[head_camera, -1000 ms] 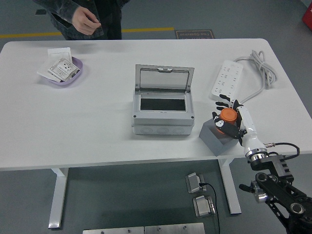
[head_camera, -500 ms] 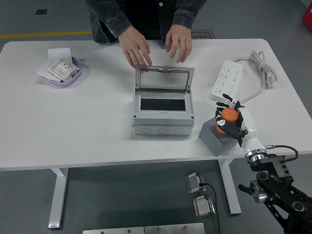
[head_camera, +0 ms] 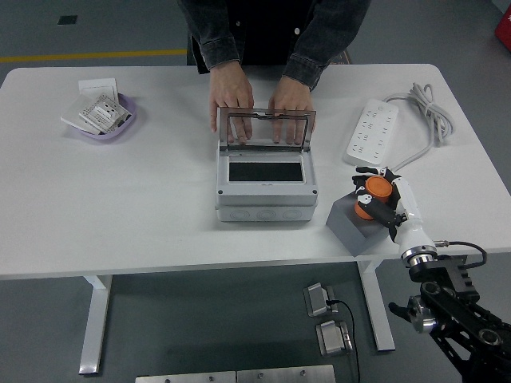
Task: Pick up the cylinder from the cube,place it in the box,flap close box
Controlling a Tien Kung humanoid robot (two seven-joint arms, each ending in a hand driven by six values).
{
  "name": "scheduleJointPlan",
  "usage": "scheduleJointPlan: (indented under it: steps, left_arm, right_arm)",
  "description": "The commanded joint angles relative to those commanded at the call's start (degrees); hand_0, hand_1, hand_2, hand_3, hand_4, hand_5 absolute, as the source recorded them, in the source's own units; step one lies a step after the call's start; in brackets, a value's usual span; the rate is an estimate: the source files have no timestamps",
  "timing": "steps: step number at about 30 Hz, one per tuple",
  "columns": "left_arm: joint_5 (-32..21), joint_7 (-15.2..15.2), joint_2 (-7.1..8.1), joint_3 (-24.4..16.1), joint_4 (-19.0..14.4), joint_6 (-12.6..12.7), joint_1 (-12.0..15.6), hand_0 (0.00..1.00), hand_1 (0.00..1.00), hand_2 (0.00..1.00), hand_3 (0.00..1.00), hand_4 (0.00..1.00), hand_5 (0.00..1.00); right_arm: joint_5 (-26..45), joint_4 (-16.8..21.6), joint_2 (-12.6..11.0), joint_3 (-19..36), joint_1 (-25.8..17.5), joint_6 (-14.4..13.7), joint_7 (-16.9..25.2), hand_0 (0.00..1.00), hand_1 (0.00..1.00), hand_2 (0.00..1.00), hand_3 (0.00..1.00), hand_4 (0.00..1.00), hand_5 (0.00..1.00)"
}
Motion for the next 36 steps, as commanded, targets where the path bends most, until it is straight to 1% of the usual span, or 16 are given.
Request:
scheduleJointPlan:
  steps: [3, 4, 9, 10, 15, 16, 27, 28, 31, 36]
  left_arm:
    - [0.14, -0.01, -0.05, -0.17, -0.03, 0.0, 0.08, 0.609, 0.633, 0.586, 0.578, 0.612, 0.114]
    - [0.2, -0.01, -0.06, -0.23, -0.04, 0.0, 0.12, 0.61, 0.636, 0.587, 0.579, 0.616, 0.118]
    - [0.44, -0.02, -0.12, -0.4, -0.09, 0.01, 0.22, 0.61, 0.636, 0.587, 0.579, 0.616, 0.118]
    - [0.51, -0.02, -0.12, -0.46, -0.11, 0.01, 0.23, 0.61, 0.636, 0.588, 0.58, 0.617, 0.118]
    - [0.52, -0.01, -0.14, -0.35, -0.11, -0.01, 0.24, 0.61, 0.636, 0.588, 0.58, 0.617, 0.118]
    - [0.48, 0.0, -0.15, -0.28, -0.1, -0.01, 0.23, 0.61, 0.639, 0.588, 0.58, 0.624, 0.126]
    - [-0.22, 0.07, -0.31, 0.69, -0.03, -0.06, 0.13, 0.61, 0.64, 0.589, 0.58, 0.629, 0.132]
    - [-0.35, 0.07, -0.32, 0.83, -0.01, -0.07, 0.14, 0.61, 0.644, 0.589, 0.58, 0.633, 0.138]
    - [-0.64, 0.09, -0.36, 1.17, 0.03, -0.07, 0.17, 0.61, 0.644, 0.589, 0.58, 0.633, 0.138]
    - [-0.77, 0.15, -0.36, 1.29, 0.12, -0.09, 0.11, 0.61, 0.645, 0.589, 0.58, 0.635, 0.144]
  right_arm:
    - [-0.16, 0.19, -0.03, -0.01, 0.01, -0.13, -0.08, 0.588, 0.486, 0.484, 0.37, 0.049, 0.002]
    - [-0.26, 0.27, -0.03, 0.0, 0.01, -0.17, -0.1, 0.513, 0.394, 0.419, 0.284, 0.038, 0.002]
    - [-1.1, 0.88, -0.02, 0.13, 0.0, -0.51, -0.16, 0.513, 0.394, 0.419, 0.284, 0.038, 0.002]
    - [-1.33, 1.0, -0.03, 0.17, -0.01, -0.58, -0.19, 0.479, 0.333, 0.345, 0.224, 0.022, 0.002]
    - [-3.05, 2.38, -0.17, 0.52, 0.09, -1.03, -0.54, 0.479, 0.333, 0.345, 0.224, 0.022, 0.002]
    - [-3.36, 2.67, -0.21, 0.6, 0.17, -1.08, -0.6, 0.479, 0.324, 0.335, 0.213, 0.008, 0.002]
    - [-6.53, 5.81, -0.73, 0.97, 1.35, -1.7, -1.55, 0.47, 0.32, 0.333, 0.207, 0.016, 0.002]
    - [-7.15, 6.17, -0.83, 0.77, 1.55, -1.93, -1.84, 0.474, 0.33, 0.337, 0.208, 0.04, 0.002]
    - [-9.77, 7.13, -1.18, -0.04, 2.39, -2.81, -3.33, 0.474, 0.33, 0.337, 0.208, 0.04, 0.002]
    - [-15.68, 8.16, -2.25, -3.4, 5.65, -4.42, -7.59, 0.471, 0.333, 0.339, 0.207, 0.039, 0.002]
